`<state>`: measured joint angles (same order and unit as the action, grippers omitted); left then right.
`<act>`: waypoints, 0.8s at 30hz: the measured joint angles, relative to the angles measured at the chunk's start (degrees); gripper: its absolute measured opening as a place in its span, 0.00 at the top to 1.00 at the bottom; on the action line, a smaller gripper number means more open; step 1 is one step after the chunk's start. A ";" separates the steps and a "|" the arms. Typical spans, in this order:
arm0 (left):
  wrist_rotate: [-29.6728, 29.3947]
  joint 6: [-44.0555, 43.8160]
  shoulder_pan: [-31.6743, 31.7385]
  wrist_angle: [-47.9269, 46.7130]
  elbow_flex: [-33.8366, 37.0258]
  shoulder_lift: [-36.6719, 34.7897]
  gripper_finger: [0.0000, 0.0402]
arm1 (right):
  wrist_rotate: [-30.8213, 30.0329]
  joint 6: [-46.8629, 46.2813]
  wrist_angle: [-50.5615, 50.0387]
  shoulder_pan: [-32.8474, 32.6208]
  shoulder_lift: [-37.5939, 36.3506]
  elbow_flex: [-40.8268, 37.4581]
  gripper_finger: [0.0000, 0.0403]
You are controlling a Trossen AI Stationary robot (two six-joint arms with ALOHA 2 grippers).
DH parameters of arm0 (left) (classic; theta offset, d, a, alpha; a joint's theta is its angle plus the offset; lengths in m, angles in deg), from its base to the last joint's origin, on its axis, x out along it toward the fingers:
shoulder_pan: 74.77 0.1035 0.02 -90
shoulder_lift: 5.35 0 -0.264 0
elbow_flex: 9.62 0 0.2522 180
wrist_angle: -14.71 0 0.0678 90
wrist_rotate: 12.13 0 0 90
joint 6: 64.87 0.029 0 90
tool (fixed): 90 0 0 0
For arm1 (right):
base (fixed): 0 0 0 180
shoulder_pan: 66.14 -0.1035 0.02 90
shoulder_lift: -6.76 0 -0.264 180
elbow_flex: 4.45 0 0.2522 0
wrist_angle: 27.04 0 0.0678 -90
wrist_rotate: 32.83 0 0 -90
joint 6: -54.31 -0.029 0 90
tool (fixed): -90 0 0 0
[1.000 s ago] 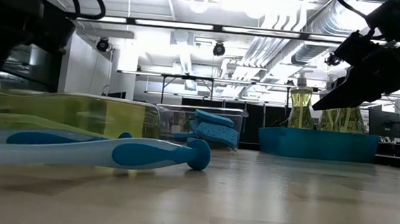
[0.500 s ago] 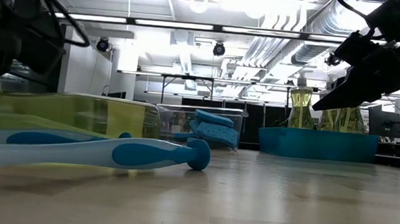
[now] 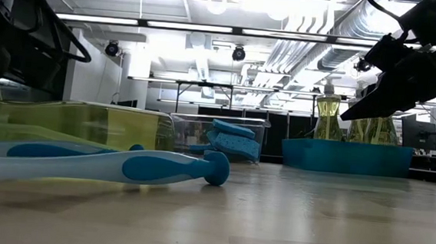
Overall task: Pick & Place Kitchen Sink Supplies
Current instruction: Put the dish soap into the blue bin
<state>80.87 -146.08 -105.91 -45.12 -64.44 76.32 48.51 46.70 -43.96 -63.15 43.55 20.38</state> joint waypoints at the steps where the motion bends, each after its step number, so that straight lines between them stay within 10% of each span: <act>1: 0.06 0.10 0.00 0.04 -0.02 0.00 0.45 | 0.00 0.00 0.00 -0.02 0.00 0.00 0.63; 24: -2.88 16.17 5.71 -15.76 -12.13 0.02 0.53 | 0.27 2.57 7.77 -0.02 -0.02 0.00 0.63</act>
<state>77.98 -129.91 -100.20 -60.88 -76.57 76.34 48.78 49.27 -36.20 -63.17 43.53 20.38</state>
